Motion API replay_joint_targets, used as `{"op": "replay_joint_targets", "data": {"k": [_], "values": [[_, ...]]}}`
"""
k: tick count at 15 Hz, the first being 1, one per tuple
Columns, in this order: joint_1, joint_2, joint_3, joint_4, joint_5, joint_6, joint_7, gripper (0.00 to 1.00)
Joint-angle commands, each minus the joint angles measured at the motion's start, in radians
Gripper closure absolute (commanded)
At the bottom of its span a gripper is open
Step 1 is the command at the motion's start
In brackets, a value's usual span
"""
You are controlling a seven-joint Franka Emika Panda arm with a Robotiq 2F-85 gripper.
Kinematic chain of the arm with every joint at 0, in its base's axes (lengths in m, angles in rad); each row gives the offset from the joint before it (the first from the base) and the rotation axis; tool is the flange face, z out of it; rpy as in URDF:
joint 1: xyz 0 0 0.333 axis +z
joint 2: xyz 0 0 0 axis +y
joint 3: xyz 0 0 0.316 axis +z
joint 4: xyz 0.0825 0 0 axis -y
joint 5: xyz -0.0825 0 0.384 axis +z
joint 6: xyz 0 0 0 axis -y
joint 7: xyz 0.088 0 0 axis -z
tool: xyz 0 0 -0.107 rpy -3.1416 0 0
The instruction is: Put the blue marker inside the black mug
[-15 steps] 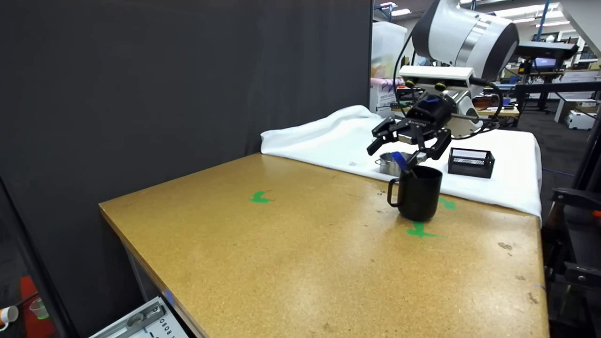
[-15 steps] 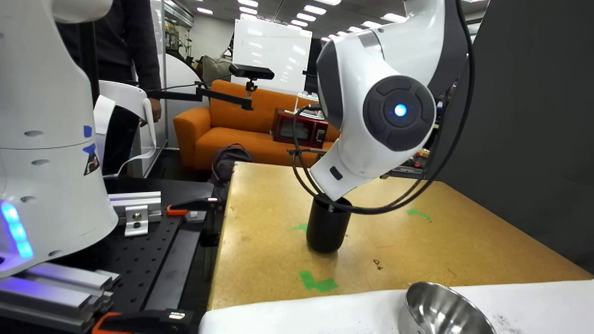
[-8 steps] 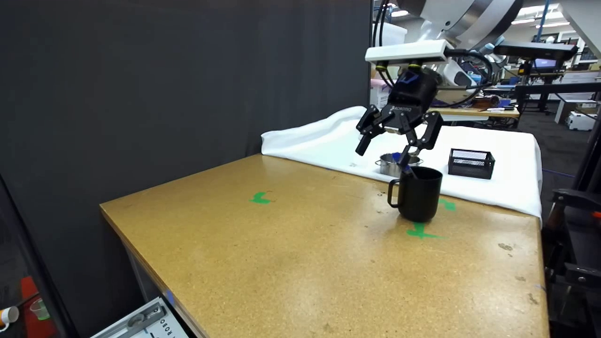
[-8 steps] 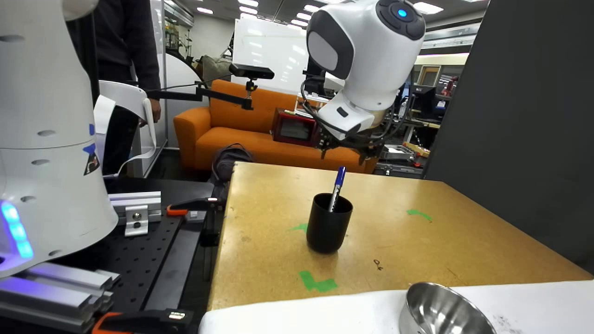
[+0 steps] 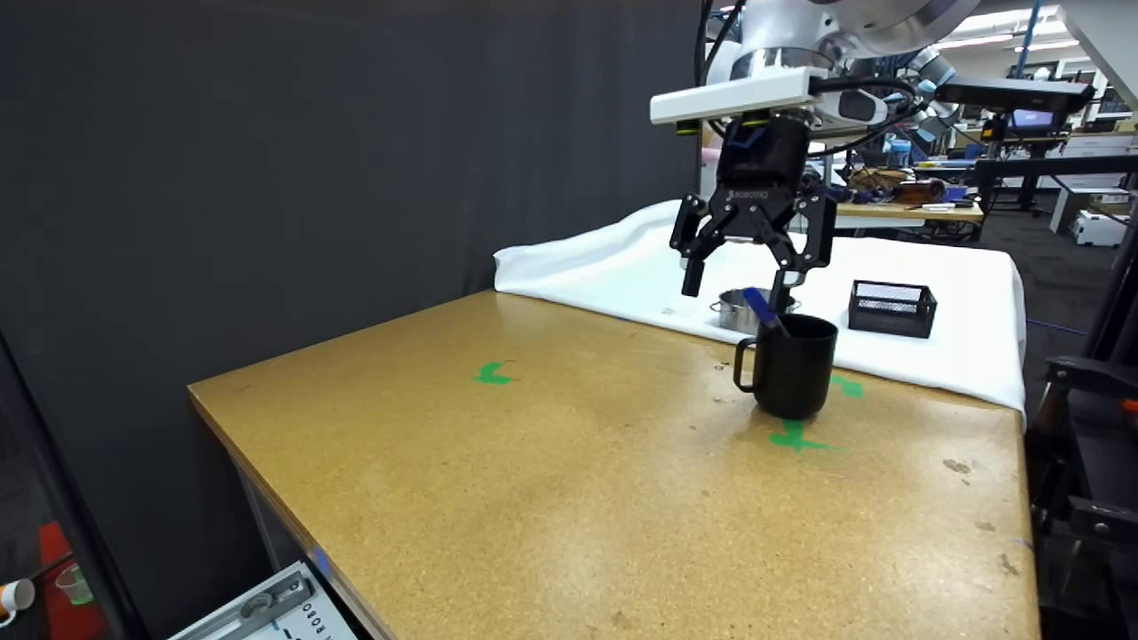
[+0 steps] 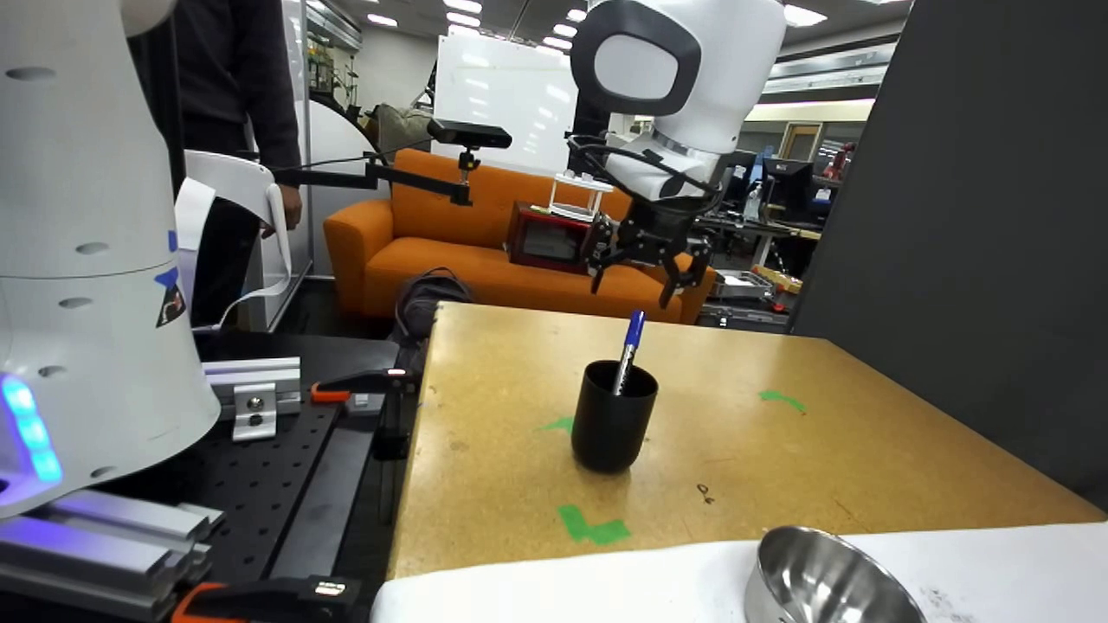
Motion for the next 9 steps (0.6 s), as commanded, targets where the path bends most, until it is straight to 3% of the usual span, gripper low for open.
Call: {"op": "replay_joint_targets", "data": {"k": [1,9], "values": [[-0.014,-0.026,0.015,0.024,-0.146,-0.032,0.112,0.00],[-0.008,-0.041,0.031,0.060,-0.403,-0.037,0.371,0.00]]}}
